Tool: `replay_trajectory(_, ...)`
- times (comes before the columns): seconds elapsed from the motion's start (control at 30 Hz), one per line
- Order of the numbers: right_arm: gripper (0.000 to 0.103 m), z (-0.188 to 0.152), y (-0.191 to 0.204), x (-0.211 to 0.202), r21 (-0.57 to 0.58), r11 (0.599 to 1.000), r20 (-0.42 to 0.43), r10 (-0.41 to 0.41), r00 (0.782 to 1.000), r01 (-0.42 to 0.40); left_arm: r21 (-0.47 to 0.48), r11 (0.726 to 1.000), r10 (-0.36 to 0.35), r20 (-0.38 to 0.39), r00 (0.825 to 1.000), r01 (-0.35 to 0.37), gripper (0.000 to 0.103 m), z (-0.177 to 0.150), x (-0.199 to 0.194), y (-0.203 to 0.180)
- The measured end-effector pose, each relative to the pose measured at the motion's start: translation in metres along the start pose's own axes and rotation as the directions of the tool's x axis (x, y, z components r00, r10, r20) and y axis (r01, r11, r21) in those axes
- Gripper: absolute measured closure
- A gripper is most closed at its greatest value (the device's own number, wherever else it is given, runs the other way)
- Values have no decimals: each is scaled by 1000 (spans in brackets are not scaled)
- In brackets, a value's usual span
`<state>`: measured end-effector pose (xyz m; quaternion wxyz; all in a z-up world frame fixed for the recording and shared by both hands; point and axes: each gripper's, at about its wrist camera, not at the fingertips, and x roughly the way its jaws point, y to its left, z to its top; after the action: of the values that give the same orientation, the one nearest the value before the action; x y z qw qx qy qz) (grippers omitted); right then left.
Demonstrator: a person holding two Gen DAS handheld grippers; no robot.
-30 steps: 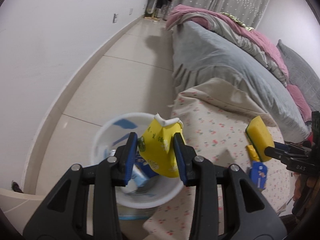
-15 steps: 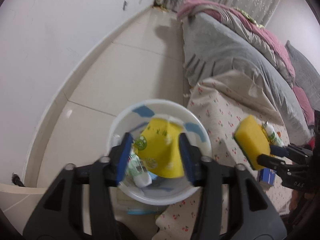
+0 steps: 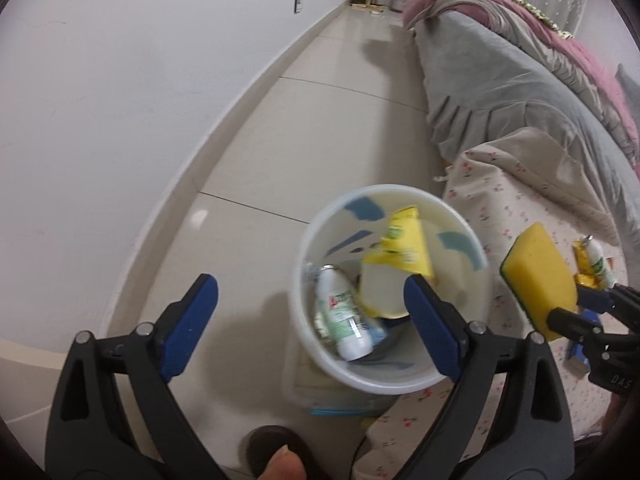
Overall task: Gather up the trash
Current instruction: 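Open both tools to drop the cup and sponge into the white bin, then move the right tool to the flattened blue snack box and grasp it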
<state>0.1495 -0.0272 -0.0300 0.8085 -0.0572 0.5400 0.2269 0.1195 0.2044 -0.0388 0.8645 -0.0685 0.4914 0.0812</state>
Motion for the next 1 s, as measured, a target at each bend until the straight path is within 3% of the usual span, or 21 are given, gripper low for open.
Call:
replay_trajectory(0.37, 50, 10, 33, 16, -58, 997, -12, 42, 999, -43, -38, 999, 33, -30, 999, -34, 7, -4, -3, 21)
replay_trajectory(0.4, 48, 11, 36, 17, -68, 996, -7, 51, 999, -52, -41, 999, 33, -31, 999, -34, 7, -4, -3, 23)
replay_trajectory(0.5, 25, 14, 42, 19, -82, 995, -2, 65, 998, -65, -43, 998, 34, -32, 999, -35, 7, -5, -4, 25)
replay_trajectory(0.53, 24, 14, 44, 18, -86, 994, 7, 63, 998, -63, -44, 998, 34, -33, 999, -35, 7, -6, -3, 26)
replay_trajectory(1.0, 24, 3, 24, 0, -70, 998, 30, 2, 1000, 0, -19, 1000, 14, -25, 1000, -14, 7, -8, -7, 17)
